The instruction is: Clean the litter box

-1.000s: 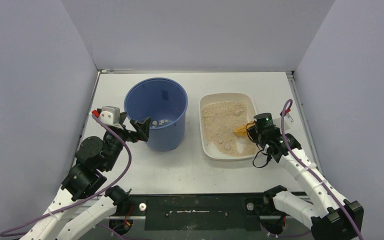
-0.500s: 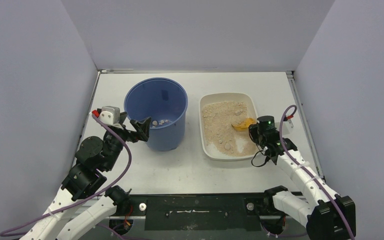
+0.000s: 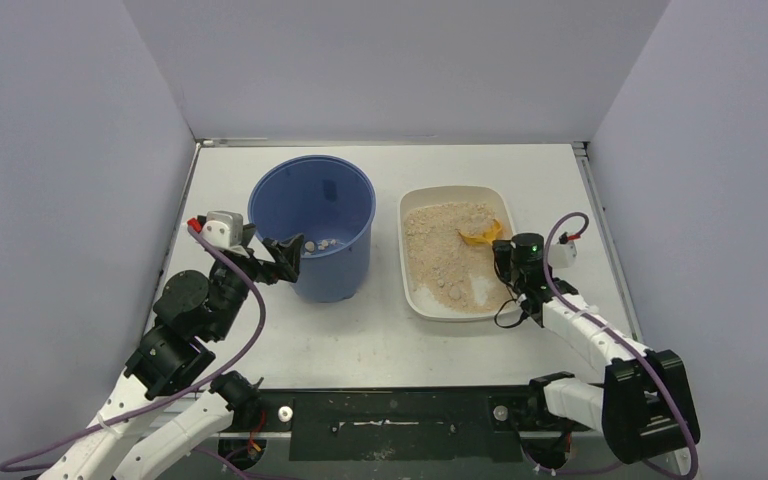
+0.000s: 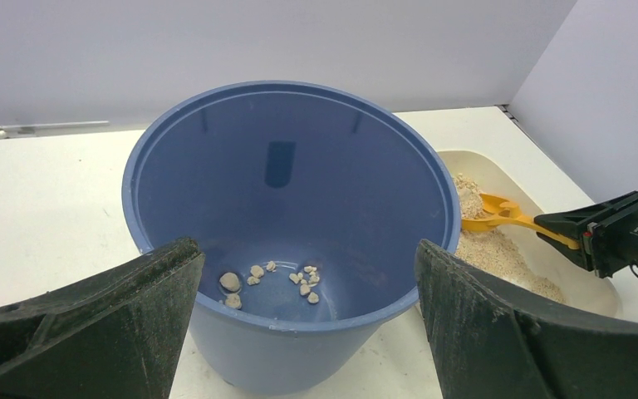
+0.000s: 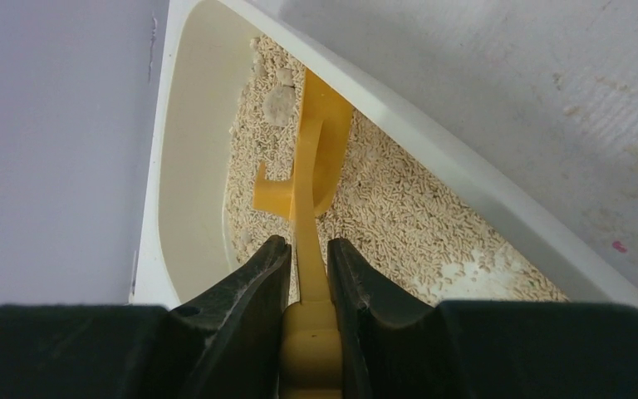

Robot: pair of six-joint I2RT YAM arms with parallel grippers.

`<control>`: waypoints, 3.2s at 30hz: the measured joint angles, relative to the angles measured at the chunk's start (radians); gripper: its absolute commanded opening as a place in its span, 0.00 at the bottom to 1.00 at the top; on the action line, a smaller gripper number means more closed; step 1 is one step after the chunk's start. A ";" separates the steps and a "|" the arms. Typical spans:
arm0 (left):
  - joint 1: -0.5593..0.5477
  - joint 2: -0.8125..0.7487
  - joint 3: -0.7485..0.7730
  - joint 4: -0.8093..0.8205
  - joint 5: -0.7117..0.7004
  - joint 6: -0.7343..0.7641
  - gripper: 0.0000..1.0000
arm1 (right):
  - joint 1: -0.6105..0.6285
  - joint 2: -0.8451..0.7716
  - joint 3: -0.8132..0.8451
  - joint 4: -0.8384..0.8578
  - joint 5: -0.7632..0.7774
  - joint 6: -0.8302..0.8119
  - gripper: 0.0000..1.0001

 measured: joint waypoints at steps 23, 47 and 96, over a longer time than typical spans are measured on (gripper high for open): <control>0.000 0.003 0.000 0.000 0.010 0.000 0.97 | -0.040 0.162 -0.243 0.673 -0.235 -0.178 0.00; 0.000 0.003 0.000 0.000 0.014 0.000 0.97 | -0.087 0.079 -0.346 0.857 -0.436 -0.177 0.00; 0.007 0.057 0.000 0.000 0.015 0.000 0.97 | -0.275 -0.407 -0.459 0.791 -0.741 0.054 0.00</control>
